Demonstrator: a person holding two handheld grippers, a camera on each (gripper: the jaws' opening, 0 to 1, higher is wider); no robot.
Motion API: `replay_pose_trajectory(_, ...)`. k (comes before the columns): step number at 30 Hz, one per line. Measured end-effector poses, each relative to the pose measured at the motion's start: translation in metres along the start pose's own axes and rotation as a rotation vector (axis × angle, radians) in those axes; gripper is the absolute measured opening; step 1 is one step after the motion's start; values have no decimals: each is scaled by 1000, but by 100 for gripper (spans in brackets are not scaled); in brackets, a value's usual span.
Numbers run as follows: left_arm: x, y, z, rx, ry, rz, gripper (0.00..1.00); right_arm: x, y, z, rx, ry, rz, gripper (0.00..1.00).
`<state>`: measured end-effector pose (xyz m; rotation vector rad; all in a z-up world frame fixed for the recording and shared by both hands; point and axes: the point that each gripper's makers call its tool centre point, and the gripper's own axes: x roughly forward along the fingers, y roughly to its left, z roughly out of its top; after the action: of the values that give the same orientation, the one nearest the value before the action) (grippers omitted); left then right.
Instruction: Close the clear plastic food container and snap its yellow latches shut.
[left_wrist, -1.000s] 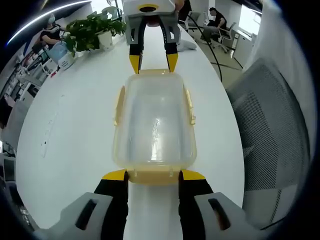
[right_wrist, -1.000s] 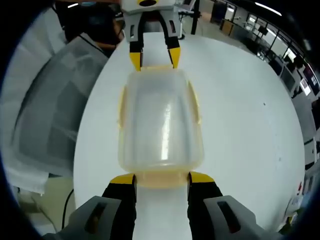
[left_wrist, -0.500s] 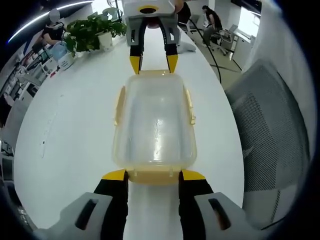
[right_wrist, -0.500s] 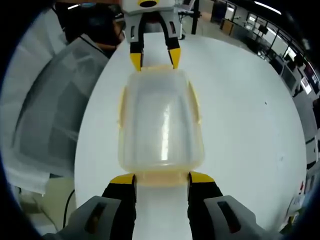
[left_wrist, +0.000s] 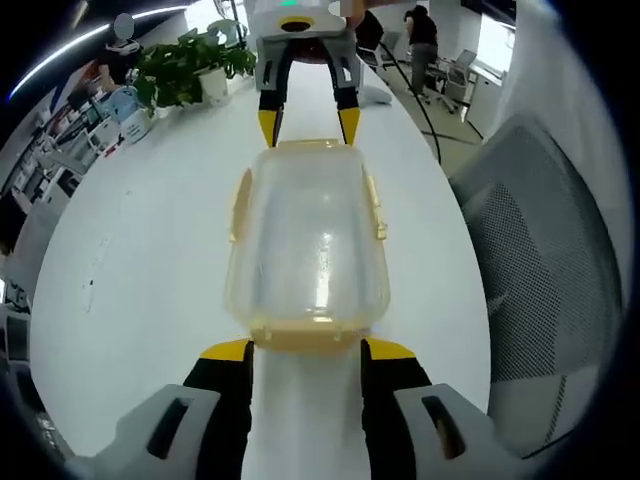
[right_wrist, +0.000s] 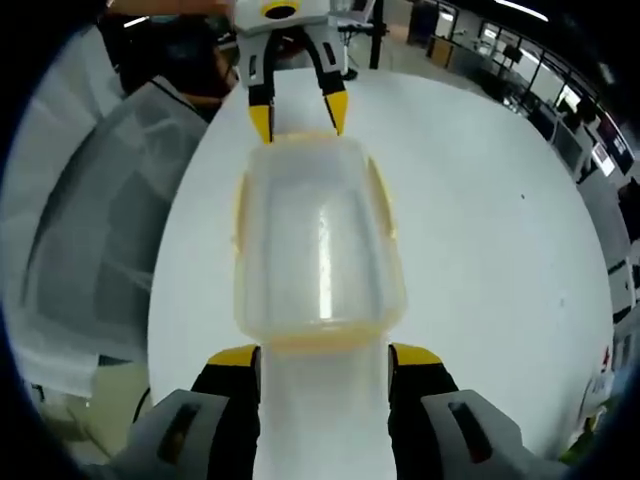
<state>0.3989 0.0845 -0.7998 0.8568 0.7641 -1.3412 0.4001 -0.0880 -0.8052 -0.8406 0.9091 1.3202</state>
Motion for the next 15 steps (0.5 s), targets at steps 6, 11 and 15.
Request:
replay_pose_trajectory(6,-9,-2,3,-27,-12,10,44,-8,2,6,13,-21,-15,51)
replay_pose_trajectory(11,-18,-1,9,-133,-50,36,44,-15,2,7,132,-55,-35,51)
replay_pose_trajectory(15,-25,2,20,-271,-100,73,45,-21,-5,17,272,-118,-77,50)
